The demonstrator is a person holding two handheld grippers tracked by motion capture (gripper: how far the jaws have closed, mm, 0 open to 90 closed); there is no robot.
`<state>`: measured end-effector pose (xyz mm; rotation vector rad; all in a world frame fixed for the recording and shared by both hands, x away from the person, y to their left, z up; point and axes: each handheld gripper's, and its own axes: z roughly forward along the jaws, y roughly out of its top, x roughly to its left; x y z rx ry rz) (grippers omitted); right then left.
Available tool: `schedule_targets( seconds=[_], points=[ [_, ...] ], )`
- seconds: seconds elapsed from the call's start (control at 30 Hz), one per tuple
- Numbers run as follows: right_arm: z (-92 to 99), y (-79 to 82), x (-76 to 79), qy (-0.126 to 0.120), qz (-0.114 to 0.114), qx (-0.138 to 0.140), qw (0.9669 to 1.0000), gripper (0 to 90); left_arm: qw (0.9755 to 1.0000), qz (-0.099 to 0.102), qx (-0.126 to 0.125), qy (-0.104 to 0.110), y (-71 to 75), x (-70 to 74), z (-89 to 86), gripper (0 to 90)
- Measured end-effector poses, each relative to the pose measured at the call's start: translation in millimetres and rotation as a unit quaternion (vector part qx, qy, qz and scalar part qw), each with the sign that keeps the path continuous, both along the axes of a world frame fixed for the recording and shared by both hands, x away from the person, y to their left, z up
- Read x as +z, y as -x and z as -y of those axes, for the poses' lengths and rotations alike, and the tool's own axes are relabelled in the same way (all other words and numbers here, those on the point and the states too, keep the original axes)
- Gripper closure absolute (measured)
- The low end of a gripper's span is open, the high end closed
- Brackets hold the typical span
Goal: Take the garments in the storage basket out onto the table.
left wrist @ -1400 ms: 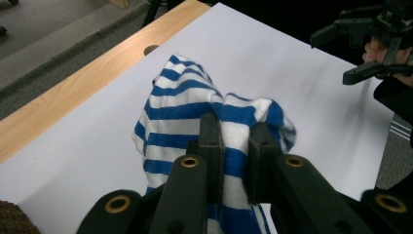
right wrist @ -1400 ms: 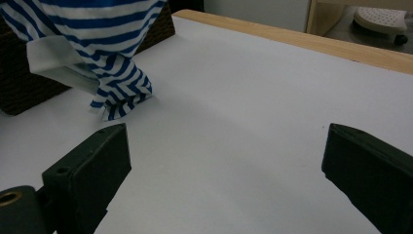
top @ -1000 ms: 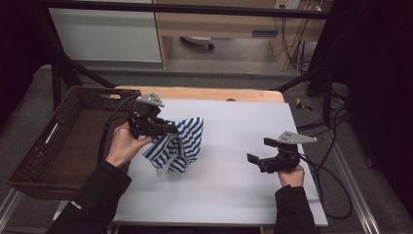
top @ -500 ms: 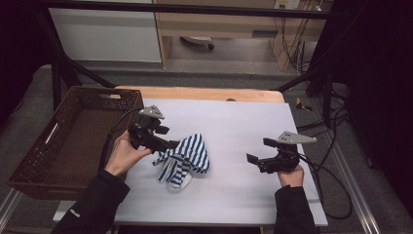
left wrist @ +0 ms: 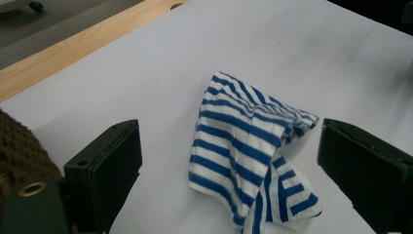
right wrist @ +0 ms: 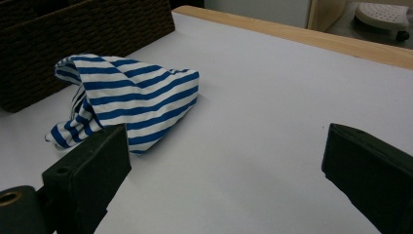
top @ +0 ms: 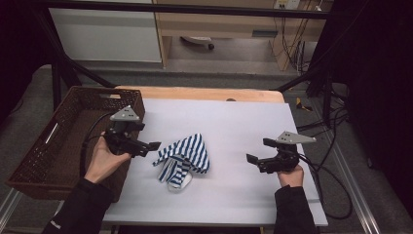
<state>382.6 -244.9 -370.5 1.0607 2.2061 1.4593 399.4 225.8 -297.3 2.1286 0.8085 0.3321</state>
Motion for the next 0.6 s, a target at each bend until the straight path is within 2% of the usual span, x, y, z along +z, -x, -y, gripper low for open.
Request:
schedule_targets(
  seconds=[0.3, 0.6],
  points=[
    [-1.0, -0.7, -1.1, 0.002, -0.004, 0.0, 1.0, 4.3, 0.9996, 0.001, 0.026, 0.015, 8.7, -13.7, -38.2, 8.2],
    [-1.3, -0.6, -1.2, 0.002, -0.005, 0.0, 1.0, 4.4, 0.9992, -0.006, 0.038, 0.012, 12.3, -25.5, -55.8, 8.1]
  ],
)
